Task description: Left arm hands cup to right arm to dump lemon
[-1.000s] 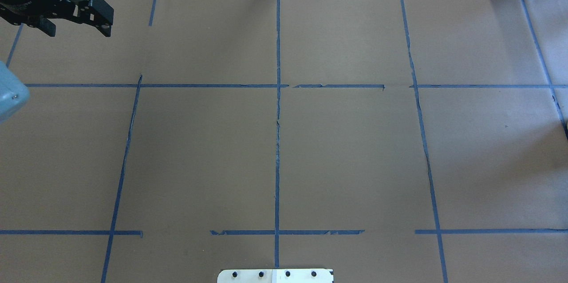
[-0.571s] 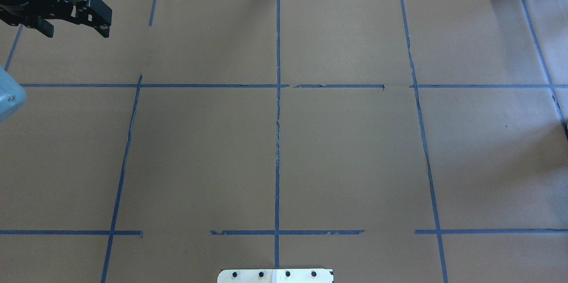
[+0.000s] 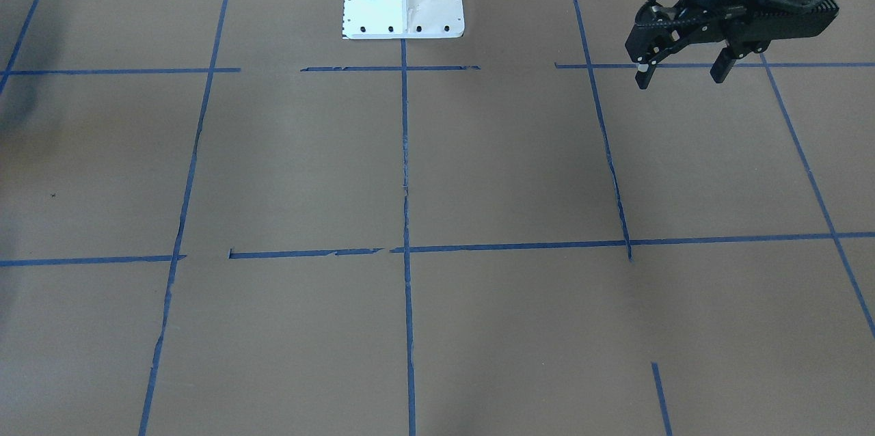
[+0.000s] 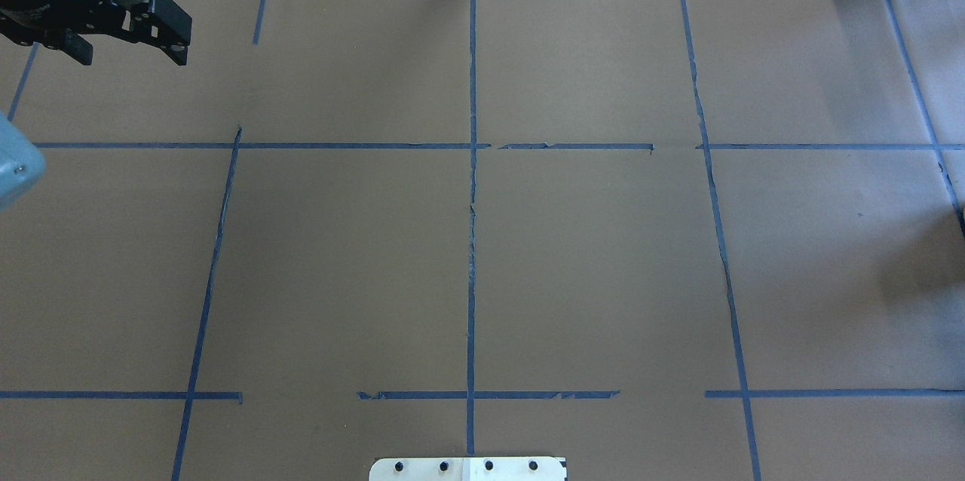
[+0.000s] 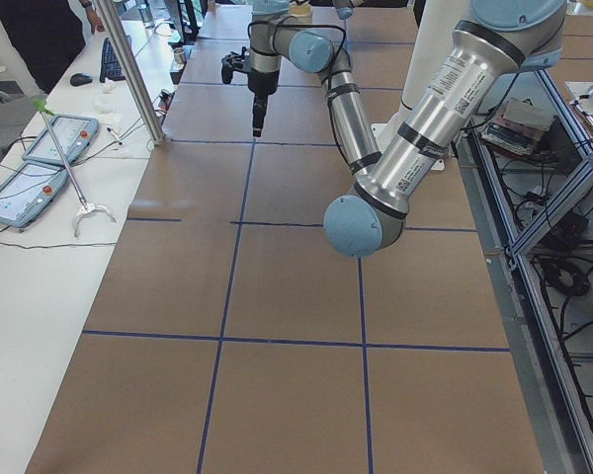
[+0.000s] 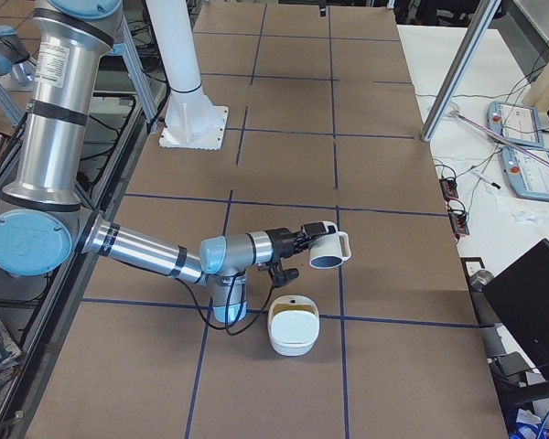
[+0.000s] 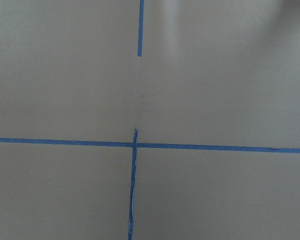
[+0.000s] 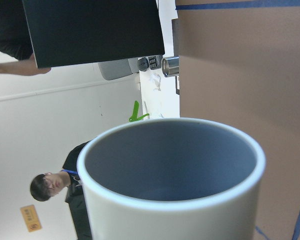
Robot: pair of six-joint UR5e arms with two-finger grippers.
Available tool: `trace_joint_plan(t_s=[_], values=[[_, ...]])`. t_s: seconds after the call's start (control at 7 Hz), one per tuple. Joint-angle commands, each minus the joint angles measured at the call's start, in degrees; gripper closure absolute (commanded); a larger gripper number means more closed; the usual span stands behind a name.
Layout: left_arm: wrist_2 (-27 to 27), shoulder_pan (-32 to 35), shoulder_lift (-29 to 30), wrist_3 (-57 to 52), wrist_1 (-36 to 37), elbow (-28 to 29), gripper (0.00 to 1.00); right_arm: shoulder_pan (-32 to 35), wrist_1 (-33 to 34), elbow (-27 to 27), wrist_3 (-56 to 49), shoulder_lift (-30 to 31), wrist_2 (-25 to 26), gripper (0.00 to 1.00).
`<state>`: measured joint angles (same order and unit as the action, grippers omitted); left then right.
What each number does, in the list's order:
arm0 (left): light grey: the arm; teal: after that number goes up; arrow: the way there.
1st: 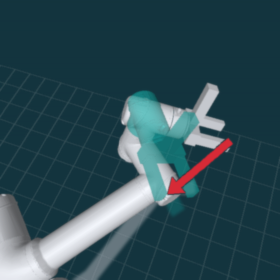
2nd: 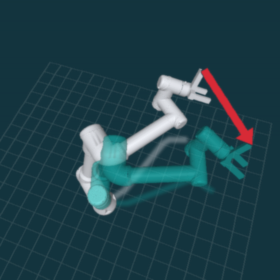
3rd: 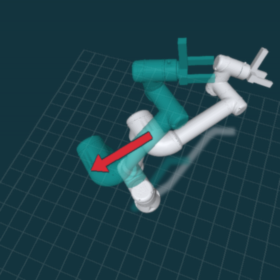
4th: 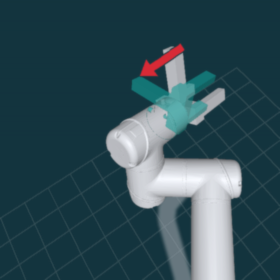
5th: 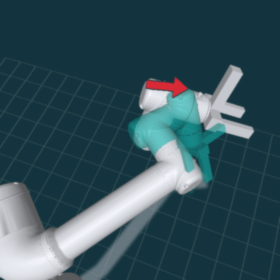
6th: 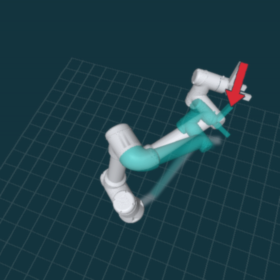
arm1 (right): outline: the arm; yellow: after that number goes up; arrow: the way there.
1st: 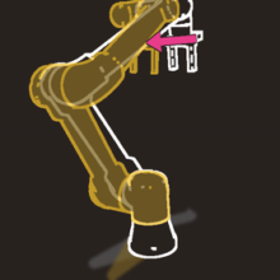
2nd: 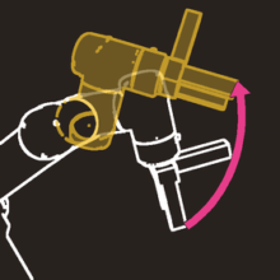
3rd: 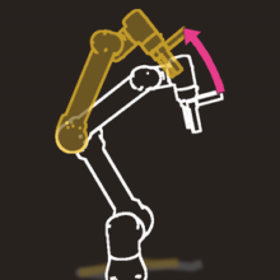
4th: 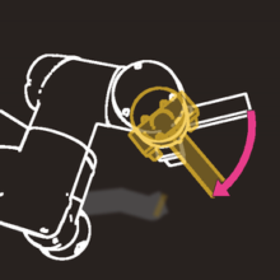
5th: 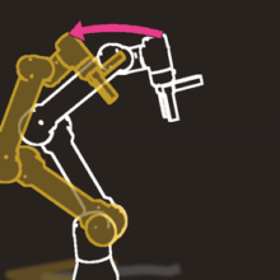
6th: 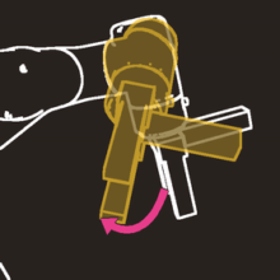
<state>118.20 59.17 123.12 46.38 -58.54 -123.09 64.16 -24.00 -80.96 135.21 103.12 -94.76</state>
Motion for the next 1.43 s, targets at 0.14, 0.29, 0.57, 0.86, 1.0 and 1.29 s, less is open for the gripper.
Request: trace_joint_plan(t_s=[0.14,0.29,0.57,0.86,1.0,1.29], values=[[0.53,-0.19,0.11,0.02,-0.09,0.13,0.0,-6.56,17.64,-8.86,-34.63,-0.37,2.36,1.0],[0.8,-0.28,0.11,0.11,-0.17,0.22,0.0,-11.29,23.42,-10.61,-43.45,-2.9,9.09,1.0],[1.67,-1.15,0.98,0.72,-0.35,0.74,0.0,-18.96,29.23,-11.24,-56.14,-6.32,16.51,1.0],[2.56,-3.61,3.87,4.04,-0.7,3.28,0.0,-28.67,39.07,-14.73,-61.61,-9.58,31.18,0.96],[2.56,-4.66,6.15,5.55,-0.79,4.95,0.0,-33.96,48.78,-17.8,-62.08,-14.13,38.87,0.98],[2.65,-8.08,9.4,12.02,-7.78,10.55,0.0,-43.46,64.9,-21.87,-62.17,-22.65,48.65,1.0]])
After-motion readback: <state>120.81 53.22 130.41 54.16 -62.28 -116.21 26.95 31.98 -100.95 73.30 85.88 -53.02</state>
